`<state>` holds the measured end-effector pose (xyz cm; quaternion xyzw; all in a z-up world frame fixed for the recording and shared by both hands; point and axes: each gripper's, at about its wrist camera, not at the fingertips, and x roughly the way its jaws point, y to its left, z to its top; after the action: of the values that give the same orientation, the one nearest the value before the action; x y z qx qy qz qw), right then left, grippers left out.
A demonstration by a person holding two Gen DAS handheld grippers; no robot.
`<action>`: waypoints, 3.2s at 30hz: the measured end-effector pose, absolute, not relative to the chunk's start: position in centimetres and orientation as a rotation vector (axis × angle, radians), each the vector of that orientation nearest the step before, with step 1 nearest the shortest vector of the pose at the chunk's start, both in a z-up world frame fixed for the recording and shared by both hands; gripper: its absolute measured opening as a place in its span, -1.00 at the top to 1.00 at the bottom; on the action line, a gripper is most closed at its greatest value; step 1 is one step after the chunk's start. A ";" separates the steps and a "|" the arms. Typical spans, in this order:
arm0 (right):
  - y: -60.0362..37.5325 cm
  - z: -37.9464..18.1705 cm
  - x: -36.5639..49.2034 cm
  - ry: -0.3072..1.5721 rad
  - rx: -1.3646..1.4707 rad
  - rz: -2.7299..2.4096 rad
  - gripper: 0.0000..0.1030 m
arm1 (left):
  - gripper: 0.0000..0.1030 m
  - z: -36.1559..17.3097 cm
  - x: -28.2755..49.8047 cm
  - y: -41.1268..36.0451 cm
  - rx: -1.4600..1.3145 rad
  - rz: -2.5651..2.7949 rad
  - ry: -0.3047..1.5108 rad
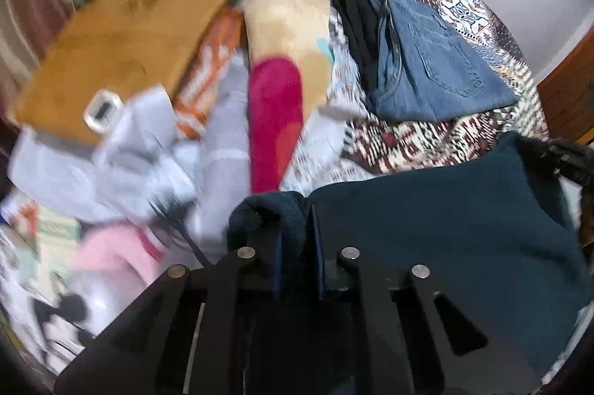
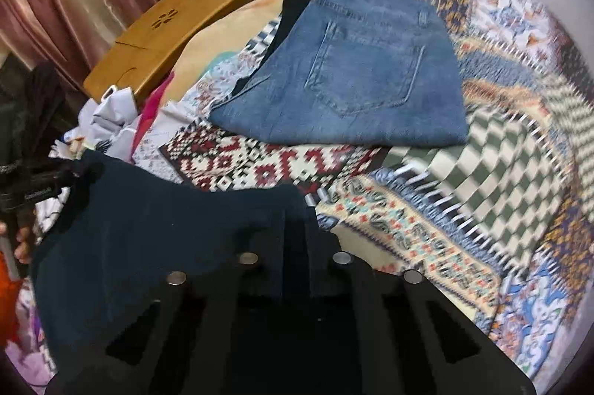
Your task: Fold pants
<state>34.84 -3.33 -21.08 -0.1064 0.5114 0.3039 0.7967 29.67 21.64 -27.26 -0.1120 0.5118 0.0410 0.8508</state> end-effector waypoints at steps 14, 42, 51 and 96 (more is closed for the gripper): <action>0.9 -18.3 36.6 0.980 -0.298 0.561 0.72 | -0.13 -26.2 32.9 25.2 -0.135 0.250 1.088; -15.7 -15.5 23.6 0.978 -0.037 0.323 0.00 | 0.39 -24.8 20.9 27.4 -0.327 0.216 1.045; -15.2 -21.1 22.4 1.110 -0.009 0.317 0.00 | 0.23 -29.1 20.2 25.3 -0.242 0.212 1.179; -55.1 -28.3 20.8 1.074 0.570 -0.194 0.17 | -0.72 -23.5 32.2 -2.7 0.072 -0.001 1.096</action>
<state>20.85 -55.10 -28.27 0.2674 0.5037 -0.0908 0.8164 32.23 -2.70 -23.52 0.0340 0.5210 -0.0004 0.8529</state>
